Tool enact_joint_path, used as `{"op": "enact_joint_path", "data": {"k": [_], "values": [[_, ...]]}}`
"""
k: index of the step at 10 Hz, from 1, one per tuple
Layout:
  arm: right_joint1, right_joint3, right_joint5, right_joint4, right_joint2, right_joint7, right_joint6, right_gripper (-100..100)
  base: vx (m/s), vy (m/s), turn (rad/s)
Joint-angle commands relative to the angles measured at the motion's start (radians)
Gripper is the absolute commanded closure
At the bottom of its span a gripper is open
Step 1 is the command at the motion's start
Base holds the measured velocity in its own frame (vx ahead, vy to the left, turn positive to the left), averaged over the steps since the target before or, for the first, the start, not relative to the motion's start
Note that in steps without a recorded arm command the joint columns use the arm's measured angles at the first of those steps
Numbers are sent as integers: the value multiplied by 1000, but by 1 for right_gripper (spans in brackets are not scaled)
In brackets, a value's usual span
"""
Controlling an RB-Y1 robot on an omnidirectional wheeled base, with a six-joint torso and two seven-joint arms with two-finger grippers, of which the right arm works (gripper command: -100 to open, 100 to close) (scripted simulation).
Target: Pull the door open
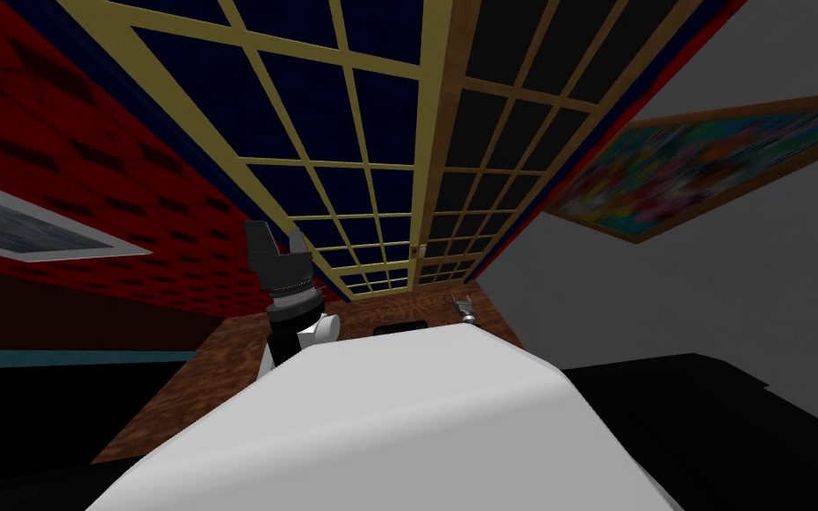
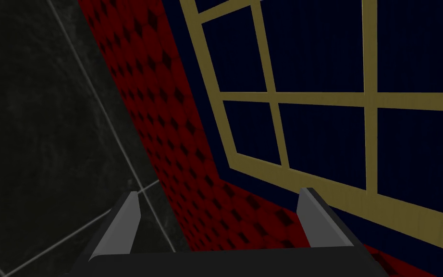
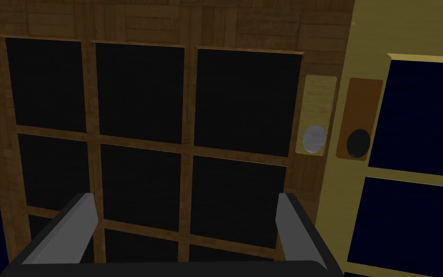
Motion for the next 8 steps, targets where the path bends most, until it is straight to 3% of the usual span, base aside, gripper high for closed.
{"op": "enact_joint_path", "data": {"k": [1, 4, 6, 8], "values": [[16, -29, -14, 19, -14, 6, 7, -100, -145, -58, 42], [22, -39, -18, 24, -17, 10, 9, -100, -81, -26, 8], [38, -78, -37, 43, -23, 28, 19, -100, -86, -38, 71], [40, -83, -40, 46, -24, 31, 21, -100, -53, -30, 18]]}}
